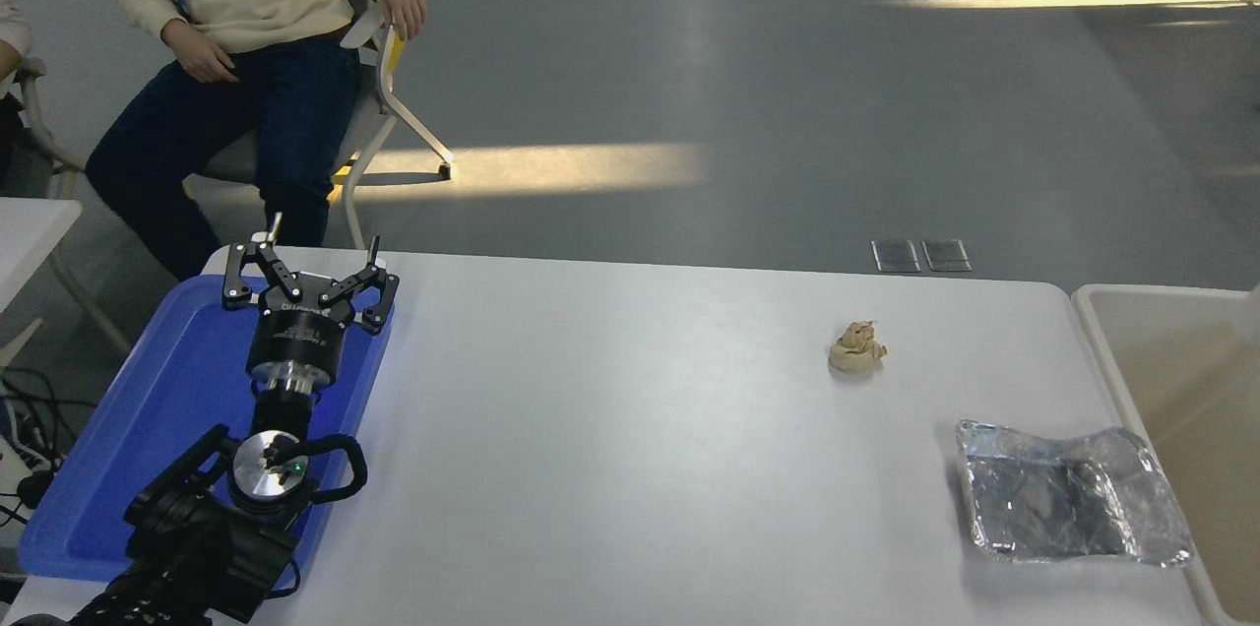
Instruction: Pick up paper cup place in dustbin
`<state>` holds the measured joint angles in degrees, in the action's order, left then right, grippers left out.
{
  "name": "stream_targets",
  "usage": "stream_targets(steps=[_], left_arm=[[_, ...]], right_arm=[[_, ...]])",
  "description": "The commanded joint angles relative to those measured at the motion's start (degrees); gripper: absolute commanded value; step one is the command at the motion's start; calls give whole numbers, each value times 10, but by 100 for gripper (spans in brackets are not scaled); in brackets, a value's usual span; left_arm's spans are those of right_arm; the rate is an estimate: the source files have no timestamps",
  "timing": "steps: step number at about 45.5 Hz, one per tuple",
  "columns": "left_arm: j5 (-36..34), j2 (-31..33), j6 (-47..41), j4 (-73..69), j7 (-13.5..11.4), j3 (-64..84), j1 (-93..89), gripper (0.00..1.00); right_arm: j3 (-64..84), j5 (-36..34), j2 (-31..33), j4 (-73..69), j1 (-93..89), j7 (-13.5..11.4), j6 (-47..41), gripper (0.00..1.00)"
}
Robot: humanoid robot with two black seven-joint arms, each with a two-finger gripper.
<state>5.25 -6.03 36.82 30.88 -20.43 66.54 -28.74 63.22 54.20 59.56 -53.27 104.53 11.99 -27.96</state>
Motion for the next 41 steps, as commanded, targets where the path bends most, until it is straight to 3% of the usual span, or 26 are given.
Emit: stream_targets(steps=[1,10,23,30,41], left_arm=[[0,1,0,0,-1,0,0,100],[-1,1,-1,0,-1,0,0,100],[0,1,0,0,-1,0,0,100],[0,1,-1,0,-1,0,0,100],[0,1,-1,0,-1,0,0,100]], right_arm=[[-201,4,5,165,-251,13,36,0],[-270,-6,-43,255,-385,36,82,0],[-274,-120,-136,409,-549,54,135,0],[-271,-198,-201,485,-629,51,148,0],[-275,-256,-240,496,-676,26,191,0]])
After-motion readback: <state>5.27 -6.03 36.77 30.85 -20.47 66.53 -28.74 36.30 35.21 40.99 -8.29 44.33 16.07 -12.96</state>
